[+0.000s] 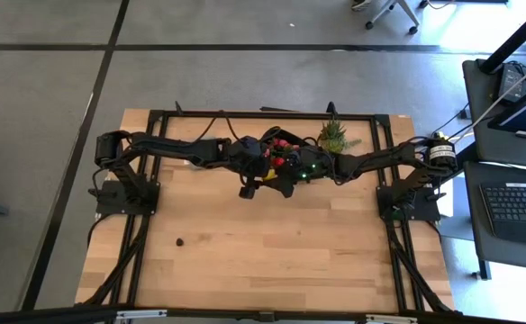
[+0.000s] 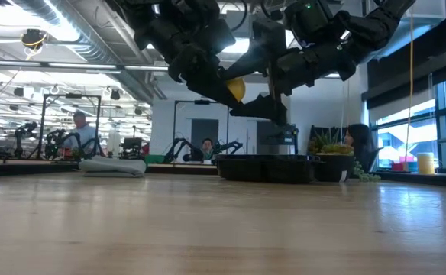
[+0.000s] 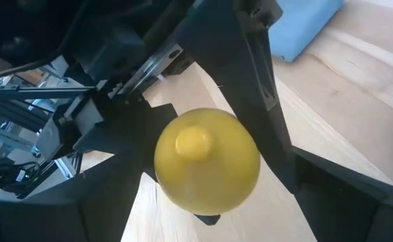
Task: Pick and placing Produce into tupperware
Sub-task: Put the lemon into the black bin
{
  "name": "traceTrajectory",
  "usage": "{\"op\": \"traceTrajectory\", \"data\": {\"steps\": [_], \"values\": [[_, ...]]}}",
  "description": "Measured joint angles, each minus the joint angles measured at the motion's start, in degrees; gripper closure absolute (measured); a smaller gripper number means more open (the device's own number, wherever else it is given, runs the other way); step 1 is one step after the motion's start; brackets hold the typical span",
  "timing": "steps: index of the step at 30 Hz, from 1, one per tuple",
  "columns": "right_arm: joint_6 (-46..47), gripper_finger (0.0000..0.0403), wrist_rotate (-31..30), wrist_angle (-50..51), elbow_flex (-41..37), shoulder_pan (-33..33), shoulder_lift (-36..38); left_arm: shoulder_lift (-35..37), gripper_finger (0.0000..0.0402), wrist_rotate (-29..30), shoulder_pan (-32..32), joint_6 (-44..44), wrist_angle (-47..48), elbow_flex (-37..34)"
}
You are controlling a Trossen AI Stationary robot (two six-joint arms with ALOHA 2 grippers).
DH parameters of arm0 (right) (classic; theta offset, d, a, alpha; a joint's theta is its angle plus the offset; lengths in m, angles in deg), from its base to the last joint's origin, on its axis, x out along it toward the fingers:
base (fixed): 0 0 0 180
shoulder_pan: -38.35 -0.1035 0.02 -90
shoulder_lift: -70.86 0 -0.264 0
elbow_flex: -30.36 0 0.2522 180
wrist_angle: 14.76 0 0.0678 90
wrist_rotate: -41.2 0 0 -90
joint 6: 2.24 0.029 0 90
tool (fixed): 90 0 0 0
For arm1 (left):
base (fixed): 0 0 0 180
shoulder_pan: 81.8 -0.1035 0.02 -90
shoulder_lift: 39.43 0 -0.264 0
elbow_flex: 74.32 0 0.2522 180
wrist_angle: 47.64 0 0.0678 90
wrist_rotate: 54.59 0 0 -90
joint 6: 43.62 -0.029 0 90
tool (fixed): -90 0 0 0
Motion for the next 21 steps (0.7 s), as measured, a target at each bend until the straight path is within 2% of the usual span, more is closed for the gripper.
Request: {"op": "traceTrajectory", "data": {"steps": [5, 9, 14, 18, 21], "values": [[0.72, 0.0047, -0.45, -0.62, 0.00, 0.00, -0.02, 0.00, 0.0192, 1.93, 0.74, -0.86, 0.23, 0.09], [2.42, 0.0047, -2.73, -1.83, 0.01, 0.47, 0.11, 0.02, 0.0208, 6.54, 1.40, -3.76, -0.50, 0.16], [3.71, 0.0048, -3.24, -6.02, 0.45, 1.02, 0.42, 0.35, 0.0208, 7.19, 2.13, -5.01, -3.19, 0.48], [3.90, 0.0048, -2.60, -6.52, 0.42, 0.98, 0.44, 0.56, 0.0194, 13.66, 3.33, -7.45, -4.33, 0.39], [4.15, 0.0048, -2.62, -6.35, 0.42, 1.02, 0.44, 0.55, 0.0200, 17.79, 3.84, -8.62, -4.50, 0.34]]}}
